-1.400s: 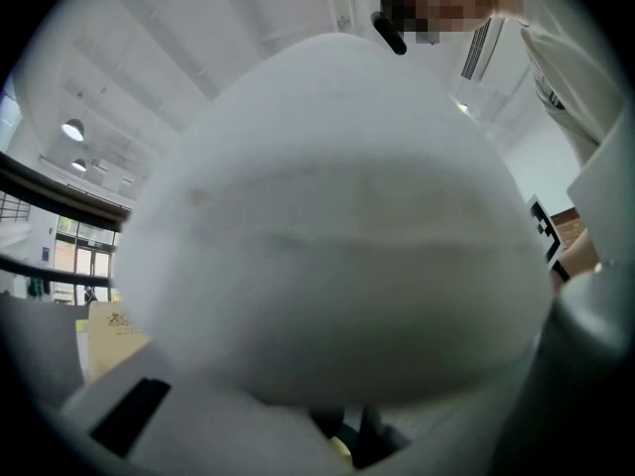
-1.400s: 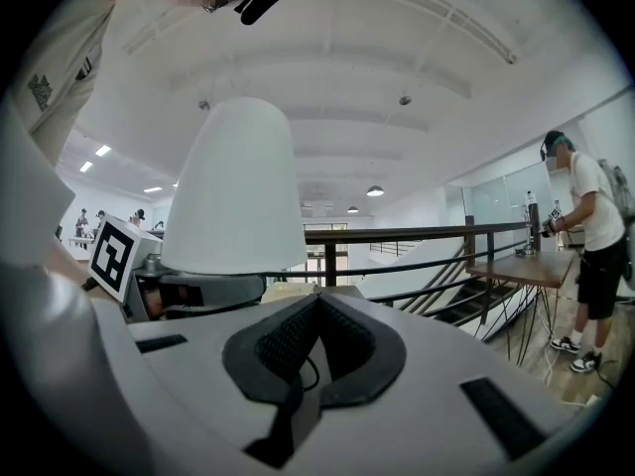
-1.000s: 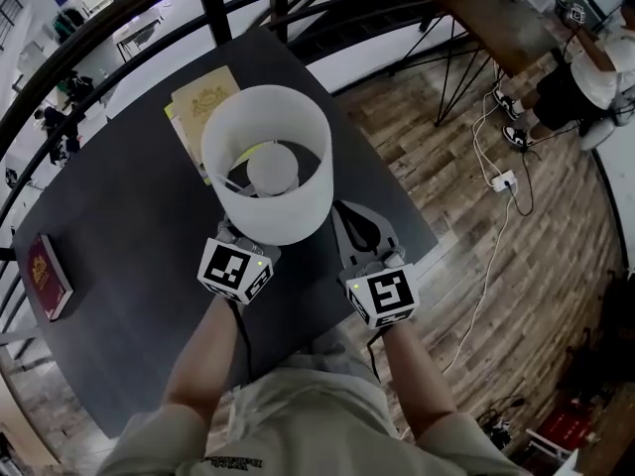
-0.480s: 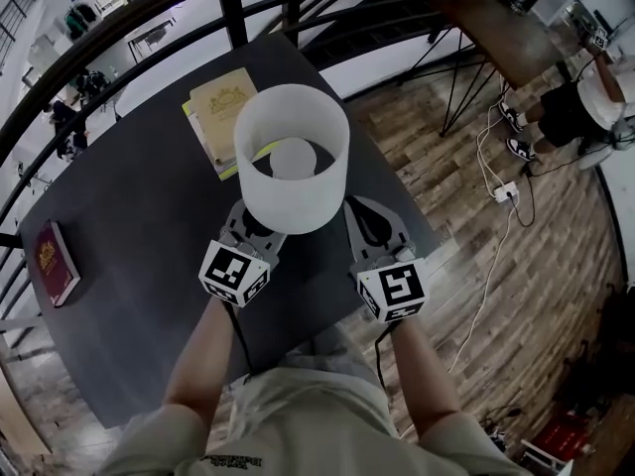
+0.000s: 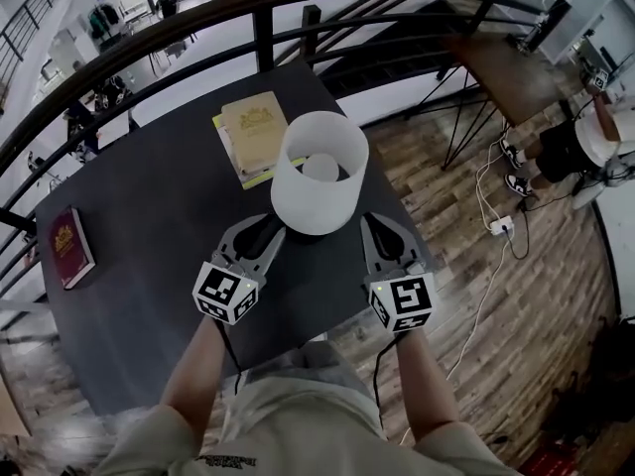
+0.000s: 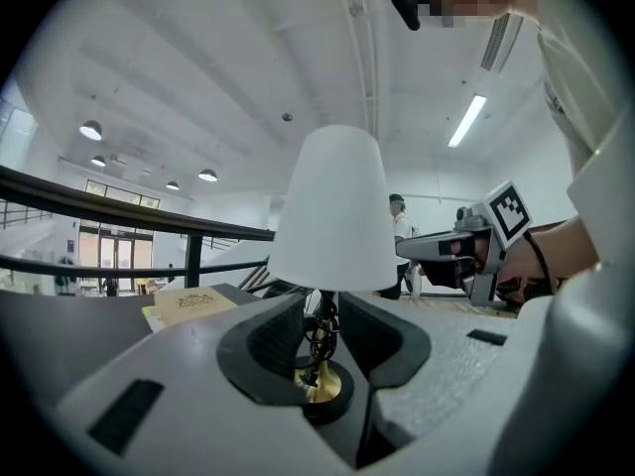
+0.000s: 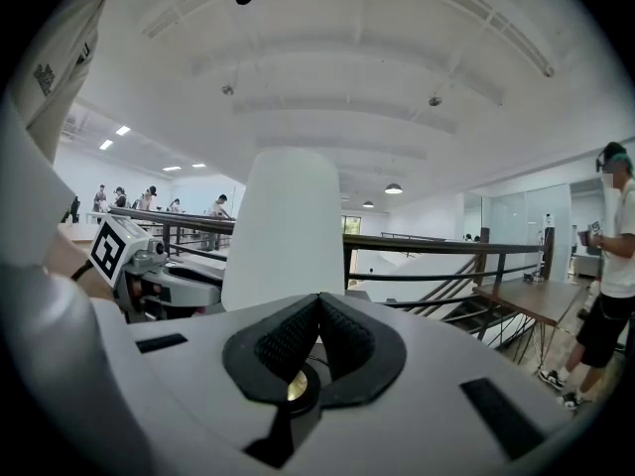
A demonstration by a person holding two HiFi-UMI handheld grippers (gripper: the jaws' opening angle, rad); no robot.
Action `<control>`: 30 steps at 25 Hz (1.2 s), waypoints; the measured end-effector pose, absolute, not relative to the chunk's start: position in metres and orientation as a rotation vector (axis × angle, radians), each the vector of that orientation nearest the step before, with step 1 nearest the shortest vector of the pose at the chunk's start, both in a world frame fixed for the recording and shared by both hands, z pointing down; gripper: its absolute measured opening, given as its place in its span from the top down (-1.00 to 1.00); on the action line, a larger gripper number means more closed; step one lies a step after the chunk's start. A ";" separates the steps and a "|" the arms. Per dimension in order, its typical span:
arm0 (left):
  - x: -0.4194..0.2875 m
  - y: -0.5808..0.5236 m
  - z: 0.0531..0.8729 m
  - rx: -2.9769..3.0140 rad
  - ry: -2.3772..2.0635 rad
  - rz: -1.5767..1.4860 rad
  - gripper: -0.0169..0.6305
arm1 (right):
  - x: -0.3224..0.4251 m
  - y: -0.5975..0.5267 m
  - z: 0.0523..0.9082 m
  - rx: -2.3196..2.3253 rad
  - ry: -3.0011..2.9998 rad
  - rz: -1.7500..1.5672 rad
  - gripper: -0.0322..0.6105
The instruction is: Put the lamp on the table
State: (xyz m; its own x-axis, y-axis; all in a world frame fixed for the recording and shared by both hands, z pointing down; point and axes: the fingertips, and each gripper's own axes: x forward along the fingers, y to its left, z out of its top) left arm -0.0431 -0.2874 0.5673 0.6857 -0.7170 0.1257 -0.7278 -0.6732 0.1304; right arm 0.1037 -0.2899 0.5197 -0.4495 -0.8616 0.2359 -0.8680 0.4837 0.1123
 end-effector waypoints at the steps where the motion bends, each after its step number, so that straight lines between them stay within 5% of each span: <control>1: -0.048 -0.284 0.560 2.707 -1.187 0.077 0.61 | 0.103 -0.288 0.515 1.478 -2.461 0.035 0.90; 30: -0.073 -0.185 0.343 2.810 -1.292 -0.028 0.82 | 0.077 -0.193 0.345 1.411 -2.505 -0.065 0.90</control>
